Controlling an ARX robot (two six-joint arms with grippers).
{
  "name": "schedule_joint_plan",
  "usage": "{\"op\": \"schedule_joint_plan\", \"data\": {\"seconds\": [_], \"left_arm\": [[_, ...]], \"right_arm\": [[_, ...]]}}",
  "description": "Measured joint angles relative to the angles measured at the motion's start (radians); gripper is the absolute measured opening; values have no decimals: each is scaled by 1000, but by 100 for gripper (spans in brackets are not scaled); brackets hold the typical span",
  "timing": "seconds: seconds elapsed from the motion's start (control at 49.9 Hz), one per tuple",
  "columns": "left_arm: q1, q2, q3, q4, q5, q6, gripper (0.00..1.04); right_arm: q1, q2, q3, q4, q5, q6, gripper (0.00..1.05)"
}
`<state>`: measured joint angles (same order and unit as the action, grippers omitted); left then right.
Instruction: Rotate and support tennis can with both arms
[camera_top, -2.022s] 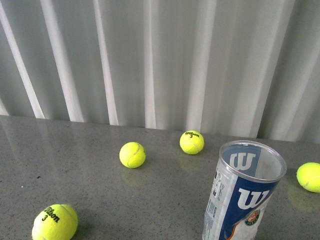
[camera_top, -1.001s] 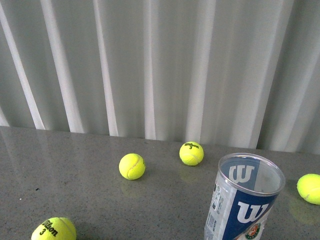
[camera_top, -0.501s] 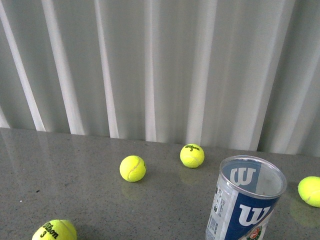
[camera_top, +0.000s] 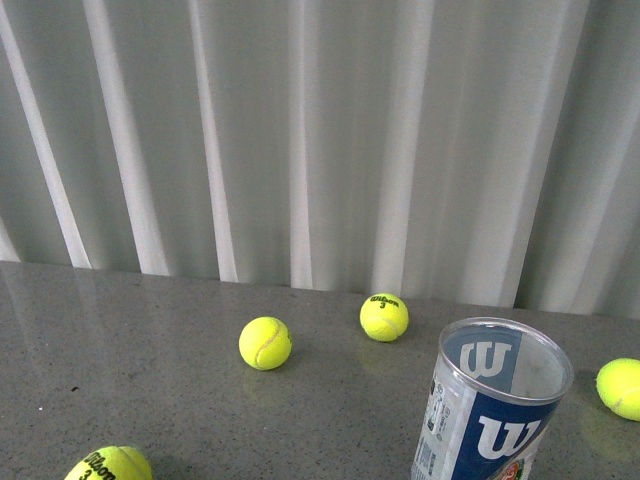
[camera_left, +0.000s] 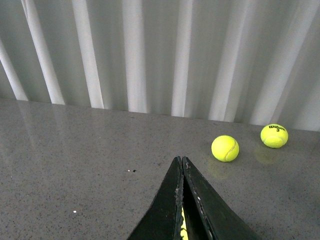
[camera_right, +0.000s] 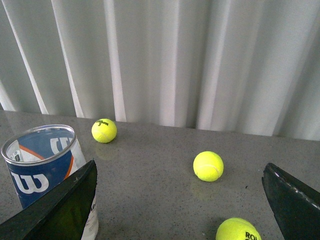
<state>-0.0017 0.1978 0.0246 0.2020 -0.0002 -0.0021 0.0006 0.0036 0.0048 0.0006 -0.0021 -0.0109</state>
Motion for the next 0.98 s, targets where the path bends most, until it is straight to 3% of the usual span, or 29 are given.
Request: {"op": "schedule_joint_plan", "data": {"seconds": [0.08, 0.2, 0.461, 0.641, 0.861, 0.921, 0.981], "left_arm": [[0, -25, 0, -27, 0, 0, 4], [0, -159, 0, -190, 0, 0, 4], [0, -194, 0, -201, 0, -1, 6], [0, -194, 0, -201, 0, 0, 37], [0, -194, 0, -201, 0, 0, 89], [0, -194, 0, -201, 0, 0, 99], [0, -194, 0, -201, 0, 0, 98]], "right_arm": [[0, 0, 0, 0, 0, 0, 98], [0, 0, 0, 0, 0, 0, 98], [0, 0, 0, 0, 0, 0, 98], [0, 0, 0, 0, 0, 0, 98], [0, 0, 0, 0, 0, 0, 98], [0, 0, 0, 0, 0, 0, 98], [0, 0, 0, 0, 0, 0, 98]]}}
